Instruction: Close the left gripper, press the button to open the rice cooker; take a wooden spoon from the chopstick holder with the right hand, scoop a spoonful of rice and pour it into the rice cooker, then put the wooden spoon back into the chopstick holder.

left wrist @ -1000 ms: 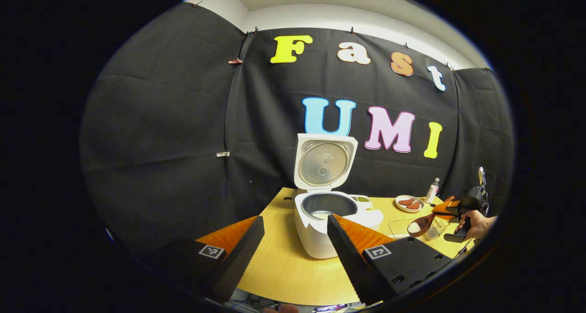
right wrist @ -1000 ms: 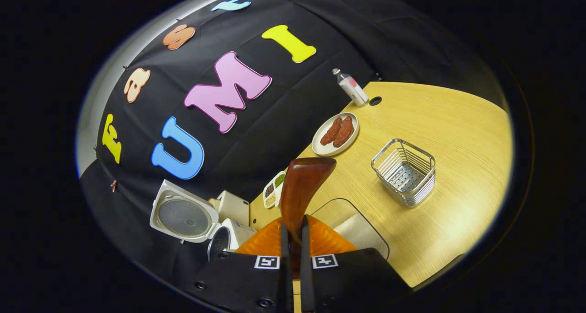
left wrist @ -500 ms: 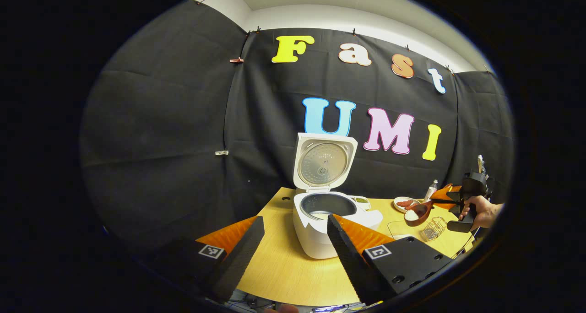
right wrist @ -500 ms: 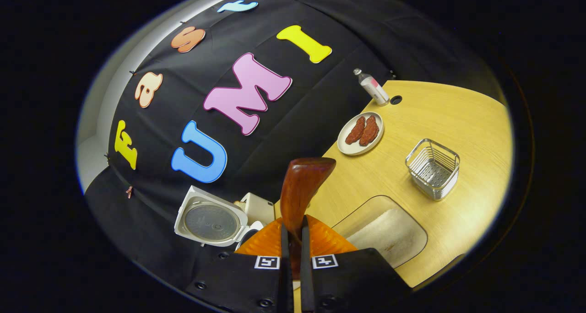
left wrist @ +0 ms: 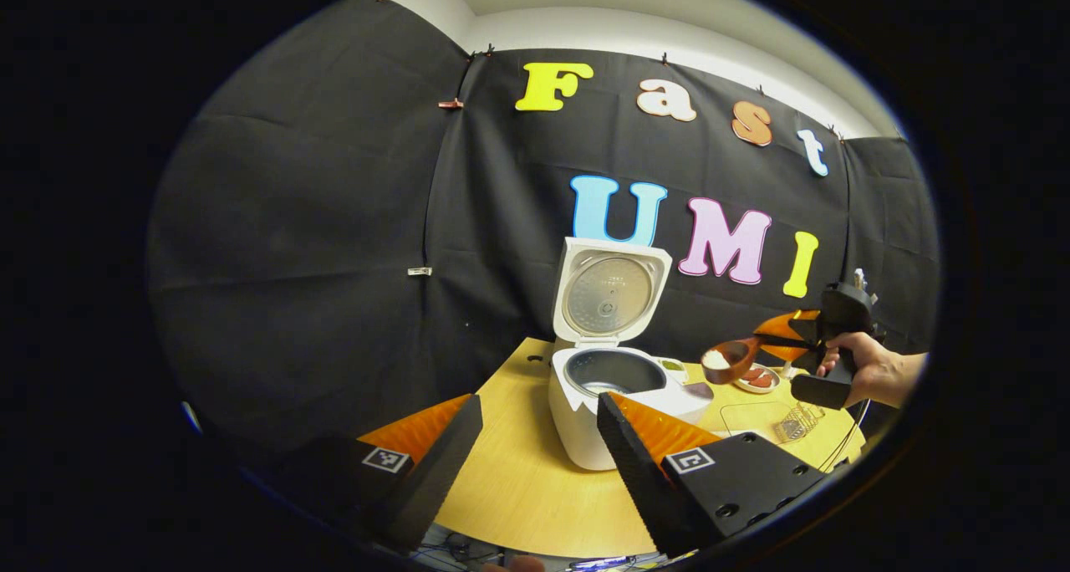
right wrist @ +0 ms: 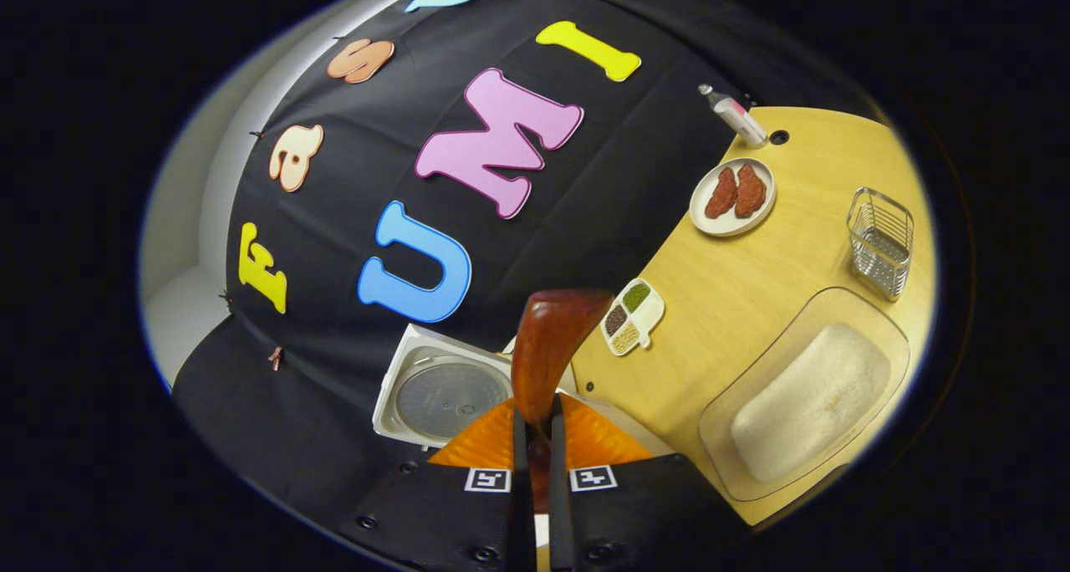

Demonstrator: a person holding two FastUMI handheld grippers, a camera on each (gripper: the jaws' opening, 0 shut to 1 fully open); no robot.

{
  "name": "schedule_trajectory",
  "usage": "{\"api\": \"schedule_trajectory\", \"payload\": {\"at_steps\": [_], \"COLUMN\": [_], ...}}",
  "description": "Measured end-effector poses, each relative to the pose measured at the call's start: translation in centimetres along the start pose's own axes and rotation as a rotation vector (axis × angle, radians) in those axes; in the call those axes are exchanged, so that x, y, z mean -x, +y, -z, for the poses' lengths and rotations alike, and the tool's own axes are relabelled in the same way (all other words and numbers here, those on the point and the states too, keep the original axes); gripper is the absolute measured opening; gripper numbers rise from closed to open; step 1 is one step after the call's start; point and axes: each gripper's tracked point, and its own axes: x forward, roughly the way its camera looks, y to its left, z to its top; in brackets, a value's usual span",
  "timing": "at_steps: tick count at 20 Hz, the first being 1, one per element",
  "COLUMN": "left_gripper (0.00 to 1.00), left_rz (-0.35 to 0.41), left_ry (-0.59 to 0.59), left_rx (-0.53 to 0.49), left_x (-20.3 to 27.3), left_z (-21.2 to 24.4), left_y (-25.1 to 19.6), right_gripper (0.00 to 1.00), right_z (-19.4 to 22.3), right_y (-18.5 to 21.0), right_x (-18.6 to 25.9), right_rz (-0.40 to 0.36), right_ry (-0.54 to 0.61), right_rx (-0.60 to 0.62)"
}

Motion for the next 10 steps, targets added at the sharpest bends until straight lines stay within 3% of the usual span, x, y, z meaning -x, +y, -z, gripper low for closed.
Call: {"api": "schedule_trajectory", "payload": {"at_steps": [6, 10], "left_gripper": [0.95, 0.96], "left_rz": [0.013, 0.025], "left_ry": [-0.018, 0.003], "left_rx": [-0.023, -0.009], "left_x": [-0.2, -0.4], "left_z": [-0.6, 0.0], "left_y": [-0.2, -0.3], "right_gripper": [0.11, 0.11], "right_z": [3.9, 5.6], "right_y": [3.8, 4.0], "right_x": [-5.6, -8.8], "right_rz": [-0.02, 0.008], "right_ry": [0.024, 0.034], "right_rx": [0.066, 0.176]}}
